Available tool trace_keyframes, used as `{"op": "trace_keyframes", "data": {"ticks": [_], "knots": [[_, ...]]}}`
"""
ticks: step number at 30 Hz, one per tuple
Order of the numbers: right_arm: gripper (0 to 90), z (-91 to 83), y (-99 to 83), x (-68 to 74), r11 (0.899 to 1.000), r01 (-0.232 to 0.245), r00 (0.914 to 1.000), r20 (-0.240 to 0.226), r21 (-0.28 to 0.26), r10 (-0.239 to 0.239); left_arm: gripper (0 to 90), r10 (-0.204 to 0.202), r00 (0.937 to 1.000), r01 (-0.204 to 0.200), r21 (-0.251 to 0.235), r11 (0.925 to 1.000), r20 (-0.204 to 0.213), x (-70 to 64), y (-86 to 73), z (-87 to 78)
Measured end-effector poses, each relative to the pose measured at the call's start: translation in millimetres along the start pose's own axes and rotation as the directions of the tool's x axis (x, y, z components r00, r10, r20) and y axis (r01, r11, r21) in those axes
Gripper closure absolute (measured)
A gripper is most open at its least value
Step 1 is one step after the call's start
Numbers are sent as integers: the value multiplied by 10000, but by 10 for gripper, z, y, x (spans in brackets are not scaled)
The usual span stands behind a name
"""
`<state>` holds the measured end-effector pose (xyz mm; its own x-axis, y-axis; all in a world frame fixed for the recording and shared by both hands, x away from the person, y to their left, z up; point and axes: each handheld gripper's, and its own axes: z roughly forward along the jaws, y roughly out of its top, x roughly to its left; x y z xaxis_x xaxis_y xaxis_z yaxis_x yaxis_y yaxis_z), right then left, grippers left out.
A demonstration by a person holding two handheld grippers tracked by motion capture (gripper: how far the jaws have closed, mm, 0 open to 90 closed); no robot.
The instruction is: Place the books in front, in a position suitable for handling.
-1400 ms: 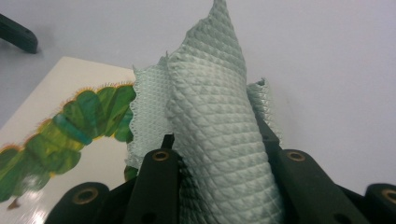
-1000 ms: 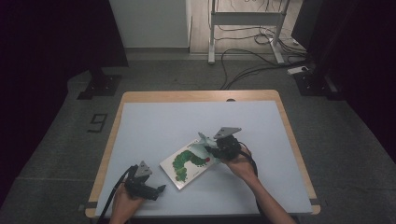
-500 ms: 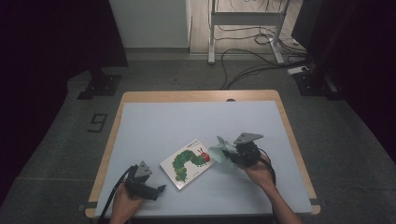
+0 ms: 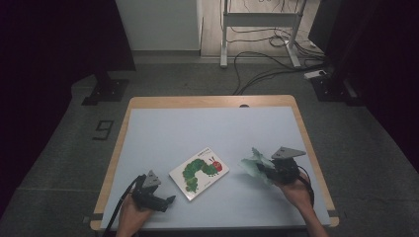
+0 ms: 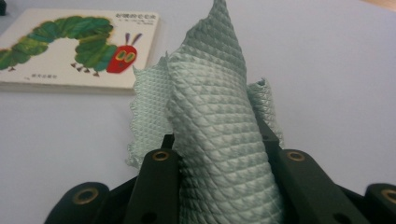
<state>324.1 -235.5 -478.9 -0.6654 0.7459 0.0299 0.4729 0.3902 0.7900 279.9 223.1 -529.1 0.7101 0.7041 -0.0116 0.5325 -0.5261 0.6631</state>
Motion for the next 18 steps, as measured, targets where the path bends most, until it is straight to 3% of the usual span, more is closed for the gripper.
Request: {"op": "trace_keyframes", "data": {"ticks": [18], "knots": [[688, -445, -506, -236, 9968, -783, 9915, 1060, 180, 760, 0, -6, 10000, 6, -3, 10000, -11, -2, -1, 0]]}}
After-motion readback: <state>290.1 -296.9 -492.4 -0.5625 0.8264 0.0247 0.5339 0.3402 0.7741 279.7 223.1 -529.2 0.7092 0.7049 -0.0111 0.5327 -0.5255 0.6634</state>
